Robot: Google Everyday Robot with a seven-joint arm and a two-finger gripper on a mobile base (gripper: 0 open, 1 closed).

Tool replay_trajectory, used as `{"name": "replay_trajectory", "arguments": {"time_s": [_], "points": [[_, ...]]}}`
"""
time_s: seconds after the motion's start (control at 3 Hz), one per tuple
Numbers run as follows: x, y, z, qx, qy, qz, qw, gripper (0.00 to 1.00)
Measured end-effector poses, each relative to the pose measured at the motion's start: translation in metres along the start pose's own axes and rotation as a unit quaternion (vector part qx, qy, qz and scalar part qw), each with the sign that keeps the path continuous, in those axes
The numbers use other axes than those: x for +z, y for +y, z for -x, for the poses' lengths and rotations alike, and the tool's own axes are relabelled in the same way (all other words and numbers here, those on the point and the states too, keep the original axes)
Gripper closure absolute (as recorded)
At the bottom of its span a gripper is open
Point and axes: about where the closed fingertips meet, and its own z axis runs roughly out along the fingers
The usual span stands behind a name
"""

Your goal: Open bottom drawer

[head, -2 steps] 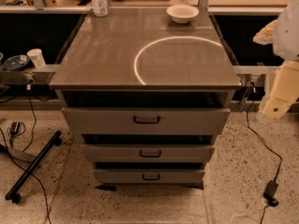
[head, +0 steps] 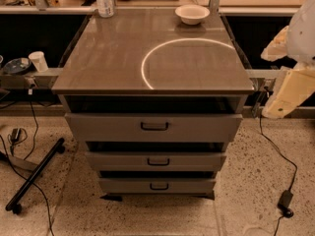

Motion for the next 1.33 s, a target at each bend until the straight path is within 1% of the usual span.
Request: {"name": "replay_trajectory", "arguments": {"time_s": [0.33,0.67,1.0,1.33], "points": [[0.0000,0.0000,0.0000,0.000,0.000,0.000,1.0000,0.58],[0.0000,0.0000,0.0000,0.000,0.000,0.000,1.0000,0.81],[0.0000,0.0000,0.0000,0.000,0.000,0.000,1.0000,0.78],[0.0000,0.0000,0.0000,0.000,0.000,0.000,1.0000,0.54]]}}
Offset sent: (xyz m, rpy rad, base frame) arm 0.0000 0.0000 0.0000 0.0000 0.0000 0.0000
